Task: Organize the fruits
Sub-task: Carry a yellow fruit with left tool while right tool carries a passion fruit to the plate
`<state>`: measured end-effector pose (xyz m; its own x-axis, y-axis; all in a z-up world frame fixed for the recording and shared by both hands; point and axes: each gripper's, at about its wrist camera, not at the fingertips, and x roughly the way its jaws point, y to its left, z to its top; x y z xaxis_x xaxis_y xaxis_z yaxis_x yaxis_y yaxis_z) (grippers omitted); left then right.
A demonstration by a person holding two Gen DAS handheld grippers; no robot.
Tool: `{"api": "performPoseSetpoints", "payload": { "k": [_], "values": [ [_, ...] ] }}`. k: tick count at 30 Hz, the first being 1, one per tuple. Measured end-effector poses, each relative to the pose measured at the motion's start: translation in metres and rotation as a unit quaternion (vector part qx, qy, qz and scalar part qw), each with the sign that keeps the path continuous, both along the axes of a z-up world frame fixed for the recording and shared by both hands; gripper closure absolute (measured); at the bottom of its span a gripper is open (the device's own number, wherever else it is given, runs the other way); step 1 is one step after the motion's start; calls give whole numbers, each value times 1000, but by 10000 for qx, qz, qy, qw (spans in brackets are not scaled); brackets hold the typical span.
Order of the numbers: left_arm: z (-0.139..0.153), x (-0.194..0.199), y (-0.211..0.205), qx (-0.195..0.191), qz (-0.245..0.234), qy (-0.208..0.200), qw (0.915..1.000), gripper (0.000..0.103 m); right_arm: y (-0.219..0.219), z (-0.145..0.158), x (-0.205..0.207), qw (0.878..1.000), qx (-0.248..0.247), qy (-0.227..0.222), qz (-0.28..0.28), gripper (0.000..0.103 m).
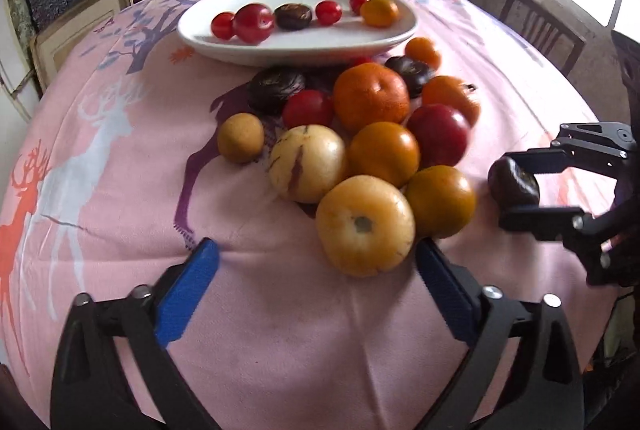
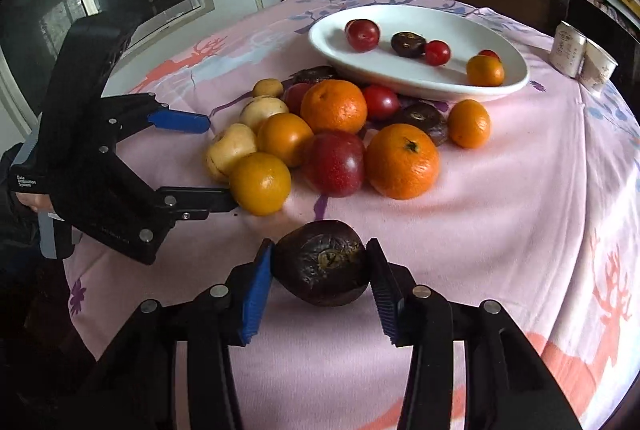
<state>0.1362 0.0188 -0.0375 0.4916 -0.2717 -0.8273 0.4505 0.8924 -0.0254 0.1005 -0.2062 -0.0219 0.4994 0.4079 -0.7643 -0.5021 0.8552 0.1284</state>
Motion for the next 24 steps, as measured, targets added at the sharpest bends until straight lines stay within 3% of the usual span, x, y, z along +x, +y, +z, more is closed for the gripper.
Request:
{"api": "performPoseSetpoints", "payload": {
  "k": [2,3,7,10,13,18,24],
  "values": [
    [6,-4,-2,-216,-181,14,9996,62,-13,9,-6,9996,29,-194,-203,56],
    [7,-5,-4,-294,-186,83,9994,62,-20,15,-8,9990,66,-284,-325,56],
    [9,-17,-14,-7,-211,-45,9998,62,-41,34,-15,9963,176,-560,-621,56],
    [24,-23,-4,-264,-119,0,9996,62,-50,44,-13,9942,266,-717,-753,56],
    [53,-21,7,-474,124,-382,9981,62,-53,54,9,9943,346,-703,-723,56],
    [80,39,-4,-584,362,-475,9965,62,-44,66,74,9939,441,-829,-579,56],
    [59,122,-31,-555,347,-244,9976,62,-25,48,150,9973,524,-474,-206,56]
  ]
}}
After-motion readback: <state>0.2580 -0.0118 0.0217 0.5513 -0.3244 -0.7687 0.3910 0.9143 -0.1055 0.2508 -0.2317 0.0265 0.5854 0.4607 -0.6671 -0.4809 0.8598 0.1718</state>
